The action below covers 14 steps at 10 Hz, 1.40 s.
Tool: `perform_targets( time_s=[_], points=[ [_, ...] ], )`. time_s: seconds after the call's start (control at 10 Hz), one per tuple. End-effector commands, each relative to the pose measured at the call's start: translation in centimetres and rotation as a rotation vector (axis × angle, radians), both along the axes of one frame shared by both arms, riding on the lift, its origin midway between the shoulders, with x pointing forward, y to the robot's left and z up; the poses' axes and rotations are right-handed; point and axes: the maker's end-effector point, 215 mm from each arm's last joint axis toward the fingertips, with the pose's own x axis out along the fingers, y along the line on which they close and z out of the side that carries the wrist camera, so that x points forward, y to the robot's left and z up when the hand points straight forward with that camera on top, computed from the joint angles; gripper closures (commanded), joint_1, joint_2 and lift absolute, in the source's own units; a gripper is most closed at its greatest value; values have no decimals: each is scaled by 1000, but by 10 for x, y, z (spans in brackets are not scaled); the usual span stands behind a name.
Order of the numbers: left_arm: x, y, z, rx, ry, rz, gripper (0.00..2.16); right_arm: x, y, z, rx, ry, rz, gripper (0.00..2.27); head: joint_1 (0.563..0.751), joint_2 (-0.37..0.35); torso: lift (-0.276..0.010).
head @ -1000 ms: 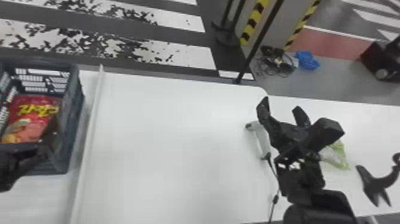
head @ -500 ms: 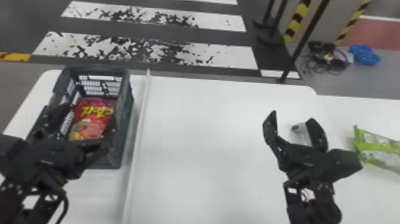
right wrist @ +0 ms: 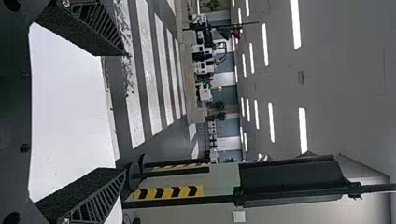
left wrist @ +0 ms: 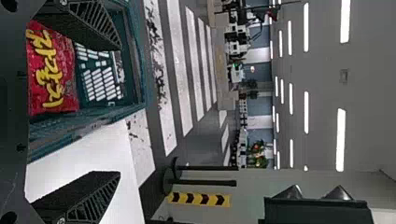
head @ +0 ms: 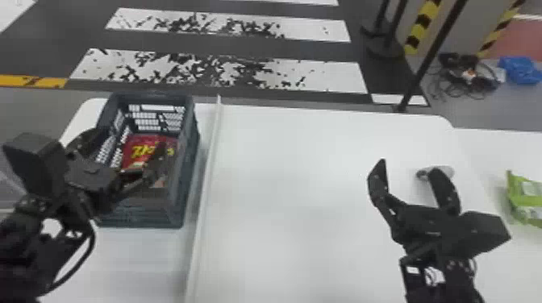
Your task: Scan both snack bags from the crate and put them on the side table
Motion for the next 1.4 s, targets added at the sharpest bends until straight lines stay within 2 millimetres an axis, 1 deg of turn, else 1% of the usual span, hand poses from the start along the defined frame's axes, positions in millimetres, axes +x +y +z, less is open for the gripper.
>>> perform_targets(
  time_s=[0.0,0.1,0.2,0.3,0.4,0.5,0.6,0.7,0.8,0.9,1.0,1.1,1.3],
  points=[
    [20,28,15,43,0,13,36,-1,-6,-1,-4,5,-8,36,695,-31,-87],
    [32,39,19,64,14,0,36,-1,-8,-2,-4,11,-10,36,695,-12,-87],
    [42,50,15,88,45,-21,36,-2,-10,-5,-7,18,-14,36,695,4,-87],
    [50,56,12,113,61,-52,36,-3,-14,-5,-11,22,-20,36,695,14,-87],
    [56,68,-4,155,107,-59,36,-5,-17,-4,-10,21,-25,36,695,18,-87],
    [63,80,-12,202,132,-68,36,-5,-17,-2,-10,21,-25,36,695,24,-87],
    [72,81,-20,209,165,-98,36,-5,-15,-1,-11,24,-20,36,695,37,-87],
    [82,79,-24,255,190,-142,36,-5,-11,0,-11,25,-14,36,695,46,-87],
    [91,76,-33,300,228,-184,36,-6,-10,-1,-10,30,-11,36,695,51,-87],
    [100,68,-41,324,259,-237,36,-7,-9,-1,-10,34,-9,36,695,51,-87],
    [107,54,-47,346,284,-295,36,-9,-8,-1,-10,34,-8,36,695,47,-87],
    [111,43,-63,390,335,-359,36,-10,-8,0,-11,34,-7,36,695,36,-87],
    [108,25,-86,449,408,-453,36,-11,-7,1,-9,39,-7,36,695,9,-87]
  ],
)
